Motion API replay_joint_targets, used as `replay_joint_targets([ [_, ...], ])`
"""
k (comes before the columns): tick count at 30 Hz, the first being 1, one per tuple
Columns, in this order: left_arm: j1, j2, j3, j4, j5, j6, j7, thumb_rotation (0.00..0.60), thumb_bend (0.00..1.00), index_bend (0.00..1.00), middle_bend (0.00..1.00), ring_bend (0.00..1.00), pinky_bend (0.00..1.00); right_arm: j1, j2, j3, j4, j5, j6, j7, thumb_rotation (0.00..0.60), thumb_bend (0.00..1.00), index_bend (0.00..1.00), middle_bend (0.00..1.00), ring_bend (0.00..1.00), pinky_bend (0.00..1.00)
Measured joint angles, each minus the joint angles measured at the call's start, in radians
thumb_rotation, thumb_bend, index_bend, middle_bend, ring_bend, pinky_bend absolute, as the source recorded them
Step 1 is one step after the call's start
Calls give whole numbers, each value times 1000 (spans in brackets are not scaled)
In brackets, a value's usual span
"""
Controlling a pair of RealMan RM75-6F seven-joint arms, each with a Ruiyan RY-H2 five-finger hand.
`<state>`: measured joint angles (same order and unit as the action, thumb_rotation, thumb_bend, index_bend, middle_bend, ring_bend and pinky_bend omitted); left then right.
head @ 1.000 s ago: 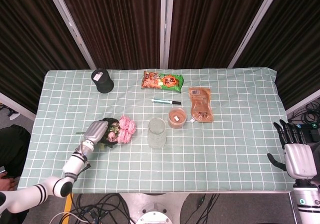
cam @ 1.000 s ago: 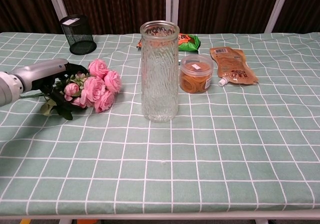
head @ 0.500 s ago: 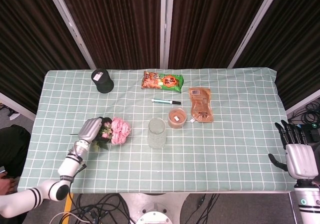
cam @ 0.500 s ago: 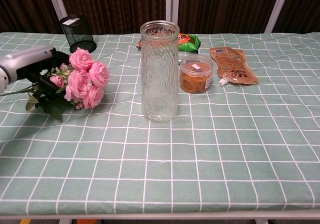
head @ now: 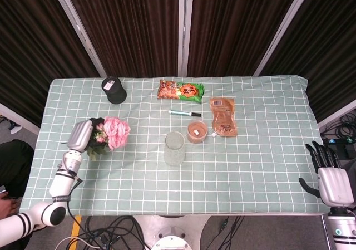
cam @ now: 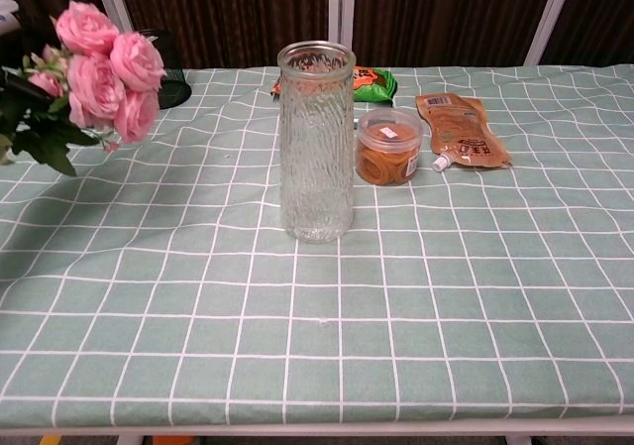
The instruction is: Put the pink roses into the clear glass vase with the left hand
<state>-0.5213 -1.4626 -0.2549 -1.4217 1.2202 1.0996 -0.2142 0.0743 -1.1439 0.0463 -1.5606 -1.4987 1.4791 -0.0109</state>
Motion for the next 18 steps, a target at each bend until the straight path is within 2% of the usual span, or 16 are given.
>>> replay_joint_targets([
  [10,11,51,-90,-123,-37,89,8,600,225,511,487,392,485,-33,-94,-18,171,-33,58,-12,600,134,0,0,0,0],
  [18,2,72,-164,-223,-48,179,61,600,225,514,487,392,485,-46,-126,-25,237,-31,54,47,600,137,0,0,0,0],
])
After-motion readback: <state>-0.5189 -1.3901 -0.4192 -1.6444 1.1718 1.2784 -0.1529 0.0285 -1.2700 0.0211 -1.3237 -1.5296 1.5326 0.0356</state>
